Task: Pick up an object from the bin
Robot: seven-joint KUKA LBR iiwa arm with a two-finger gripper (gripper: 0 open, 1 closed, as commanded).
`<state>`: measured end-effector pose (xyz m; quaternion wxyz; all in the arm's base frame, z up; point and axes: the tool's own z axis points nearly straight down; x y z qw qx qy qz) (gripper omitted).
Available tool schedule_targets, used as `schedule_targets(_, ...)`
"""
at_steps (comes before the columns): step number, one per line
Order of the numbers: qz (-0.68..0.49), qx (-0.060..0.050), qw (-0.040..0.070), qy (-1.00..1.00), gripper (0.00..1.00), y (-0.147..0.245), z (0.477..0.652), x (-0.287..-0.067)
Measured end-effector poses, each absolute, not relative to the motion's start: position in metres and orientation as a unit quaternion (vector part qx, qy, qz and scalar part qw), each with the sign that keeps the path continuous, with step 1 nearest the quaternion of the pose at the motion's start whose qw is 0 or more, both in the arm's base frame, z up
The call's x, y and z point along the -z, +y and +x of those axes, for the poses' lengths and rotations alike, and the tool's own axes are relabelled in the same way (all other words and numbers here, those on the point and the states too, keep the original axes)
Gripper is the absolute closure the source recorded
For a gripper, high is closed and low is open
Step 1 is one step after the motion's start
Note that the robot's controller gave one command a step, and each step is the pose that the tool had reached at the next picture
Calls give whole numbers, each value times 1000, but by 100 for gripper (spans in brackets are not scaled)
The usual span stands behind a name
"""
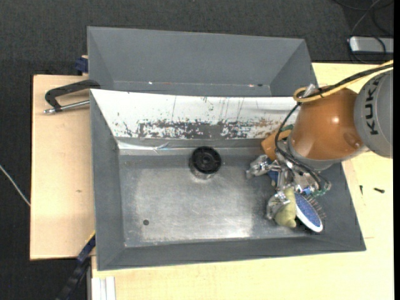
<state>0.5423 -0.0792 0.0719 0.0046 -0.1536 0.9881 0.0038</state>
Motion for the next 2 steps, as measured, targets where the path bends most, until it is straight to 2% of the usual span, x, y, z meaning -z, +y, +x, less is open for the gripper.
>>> schedule_targets(1,-167,-6,5,986,0,-103,551,-73)
schedule_targets(2,-166,-6,8,986,100,-105,552,-75)
